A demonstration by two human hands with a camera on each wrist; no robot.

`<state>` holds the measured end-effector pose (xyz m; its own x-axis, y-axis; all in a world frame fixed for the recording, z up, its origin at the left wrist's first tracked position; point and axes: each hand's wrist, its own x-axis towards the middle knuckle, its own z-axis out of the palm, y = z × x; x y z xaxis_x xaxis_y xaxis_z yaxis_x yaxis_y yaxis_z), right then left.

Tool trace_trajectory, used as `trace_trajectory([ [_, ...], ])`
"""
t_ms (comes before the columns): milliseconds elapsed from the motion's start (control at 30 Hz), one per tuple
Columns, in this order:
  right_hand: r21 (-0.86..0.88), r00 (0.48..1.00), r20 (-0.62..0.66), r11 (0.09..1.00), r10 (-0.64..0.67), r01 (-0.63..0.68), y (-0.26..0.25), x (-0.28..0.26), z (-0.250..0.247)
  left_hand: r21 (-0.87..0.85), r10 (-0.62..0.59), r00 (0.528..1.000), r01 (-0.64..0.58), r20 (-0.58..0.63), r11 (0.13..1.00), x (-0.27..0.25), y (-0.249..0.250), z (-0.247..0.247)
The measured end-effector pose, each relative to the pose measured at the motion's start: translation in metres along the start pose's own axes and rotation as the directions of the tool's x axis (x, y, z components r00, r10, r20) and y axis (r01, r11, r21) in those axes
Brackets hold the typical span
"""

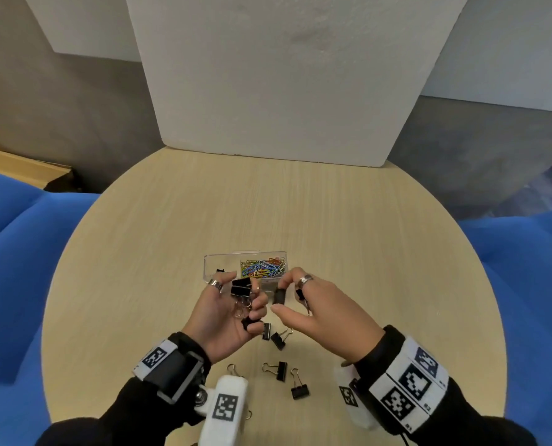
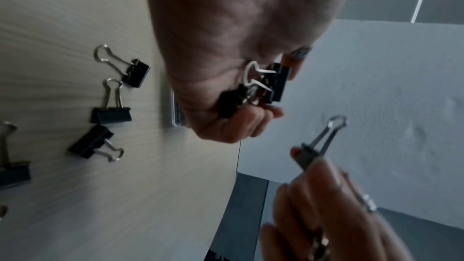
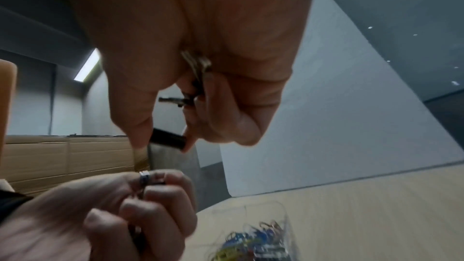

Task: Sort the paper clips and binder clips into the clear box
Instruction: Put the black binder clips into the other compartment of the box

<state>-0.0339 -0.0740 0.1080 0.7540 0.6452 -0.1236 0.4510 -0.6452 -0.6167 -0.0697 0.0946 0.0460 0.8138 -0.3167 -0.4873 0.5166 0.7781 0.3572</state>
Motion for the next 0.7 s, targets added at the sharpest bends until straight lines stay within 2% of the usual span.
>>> trace_trajectory([
  [67,-0.045,0.999,0.033,0.998,-0.037,0.039,-0.008,0.007,-0.003,0.021,-0.017,0.992,0.02,-0.125,1.0,0.004,-0.002,0.004],
  [167,-0.111,0.992,0.106,0.99,-0.069,0.081,-0.014,0.016,-0.003,-0.013,-0.039,0.97,0.037,-0.24,0.999,0.007,-0.004,0.001],
  [233,-0.179,0.984,0.163,0.979,-0.071,0.1,-0.017,0.022,0.0,-0.072,-0.072,0.967,0.056,-0.243,0.996,0.006,-0.004,0.001],
  [367,-0.276,0.967,0.244,0.95,-0.078,0.146,-0.023,0.036,0.01,-0.135,-0.144,0.976,0.123,-0.161,0.983,0.004,-0.006,0.007],
  [500,-0.13,0.96,0.255,0.98,-0.112,0.149,-0.022,0.043,0.02,-0.176,-0.164,0.968,0.131,-0.189,0.976,0.006,-0.004,0.001],
  [700,0.178,0.986,0.097,0.977,-0.138,0.119,-0.017,0.04,0.015,-0.206,-0.108,0.978,0.07,-0.179,0.976,0.002,0.0,-0.001],
])
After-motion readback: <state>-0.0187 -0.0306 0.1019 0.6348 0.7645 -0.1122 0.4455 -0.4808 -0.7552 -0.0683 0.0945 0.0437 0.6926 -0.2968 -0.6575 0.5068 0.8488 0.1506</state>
